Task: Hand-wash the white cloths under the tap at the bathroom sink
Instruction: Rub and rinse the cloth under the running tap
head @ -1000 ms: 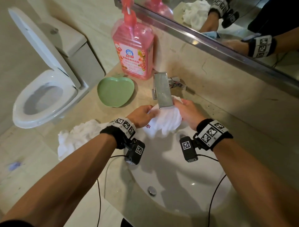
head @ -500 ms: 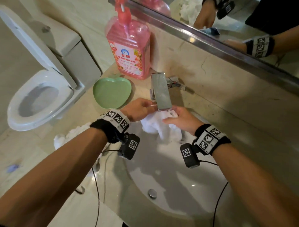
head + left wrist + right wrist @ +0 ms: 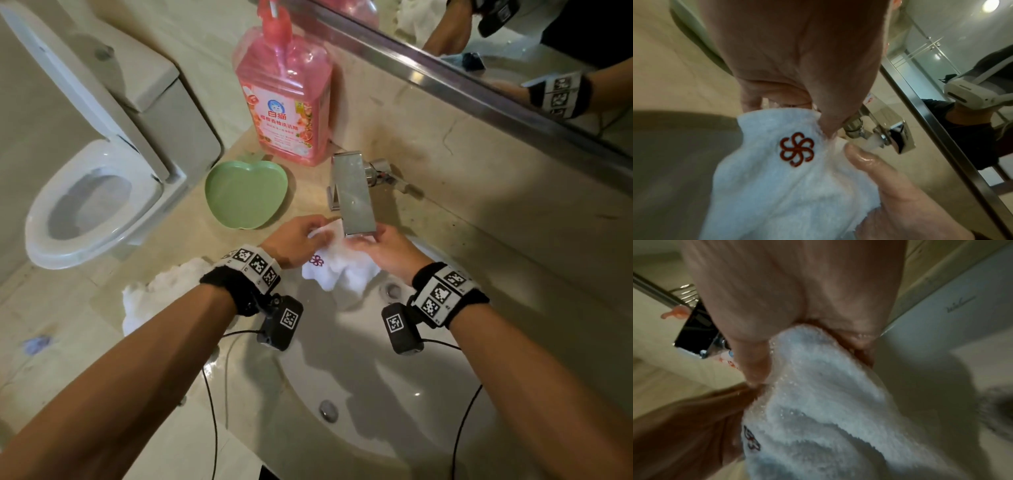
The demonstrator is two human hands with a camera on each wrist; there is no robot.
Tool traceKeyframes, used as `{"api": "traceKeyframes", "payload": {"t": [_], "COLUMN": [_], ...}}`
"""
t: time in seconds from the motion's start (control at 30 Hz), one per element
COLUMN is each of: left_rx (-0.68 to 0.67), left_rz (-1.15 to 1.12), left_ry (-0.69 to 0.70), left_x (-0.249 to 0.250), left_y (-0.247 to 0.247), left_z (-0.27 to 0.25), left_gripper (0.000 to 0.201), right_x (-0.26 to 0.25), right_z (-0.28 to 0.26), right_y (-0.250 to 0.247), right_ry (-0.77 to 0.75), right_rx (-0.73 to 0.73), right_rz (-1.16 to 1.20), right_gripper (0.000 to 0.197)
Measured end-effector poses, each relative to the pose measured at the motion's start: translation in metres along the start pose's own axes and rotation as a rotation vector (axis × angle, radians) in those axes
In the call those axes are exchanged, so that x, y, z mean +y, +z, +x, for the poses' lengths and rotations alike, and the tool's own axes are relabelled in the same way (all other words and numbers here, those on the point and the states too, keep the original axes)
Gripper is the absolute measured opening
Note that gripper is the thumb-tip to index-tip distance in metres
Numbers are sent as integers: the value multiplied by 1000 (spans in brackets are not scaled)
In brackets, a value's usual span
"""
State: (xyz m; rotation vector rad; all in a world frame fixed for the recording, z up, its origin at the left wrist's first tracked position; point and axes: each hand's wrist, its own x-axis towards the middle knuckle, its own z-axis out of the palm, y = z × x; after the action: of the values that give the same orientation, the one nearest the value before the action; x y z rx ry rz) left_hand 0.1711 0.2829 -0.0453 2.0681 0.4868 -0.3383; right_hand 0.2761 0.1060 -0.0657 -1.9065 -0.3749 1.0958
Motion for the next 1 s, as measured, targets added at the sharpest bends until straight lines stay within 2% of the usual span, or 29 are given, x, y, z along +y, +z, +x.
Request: {"api": "traceKeyframes", "payload": {"t": [0.07,0.13,0.27,0.33,0.4,0.47,0.53,0.63,0.77,0.83,0.9,1.0], "left_rx": [-30,-61,-7,-33,-70,7,91,22,16,56,111,-1], "left_rz": [14,64,-29,-99,-224,-282,-304,-320,-343,-408,-397,-299], "left_ry": [48,46,-98,-120,-95,-69,-15,73,123,85,-15,-103], "left_x": [8,15,9,0,-5,-10,-8,7,20,19,16,4], "left_y": [8,15,17,17,21,28,35,41,42,39,36,37], "left_z": [4,9,13,15,12,13,15,15,13,13,10,6], "left_gripper": [15,27,32,29,16,20,16,21,20,28,24,21], "right_x": [4,3,5,9,12,17,21,21,10,5,3,2], "right_z": [-4,-7,-10,-10,-12,-14,-16,-21,-30,-29,-28,-24], "right_y": [1,2,-2,-5,-6,-10,-15,-17,-11,-11,-11,-13], "right_ry": [-43,-104,-65,-76,-87,-95,-93,-95,-88,-73,-86,-58], "right_rx": [-40,-12,57,98,107,93,96,74,-93,-81,-20,37], "right_rz": [-96,-142,-36,34,135,167,94,-67,-160,-134,-52,138], "right_gripper": [26,23,18,25,34,28,23,31,24,18,16,15]}}
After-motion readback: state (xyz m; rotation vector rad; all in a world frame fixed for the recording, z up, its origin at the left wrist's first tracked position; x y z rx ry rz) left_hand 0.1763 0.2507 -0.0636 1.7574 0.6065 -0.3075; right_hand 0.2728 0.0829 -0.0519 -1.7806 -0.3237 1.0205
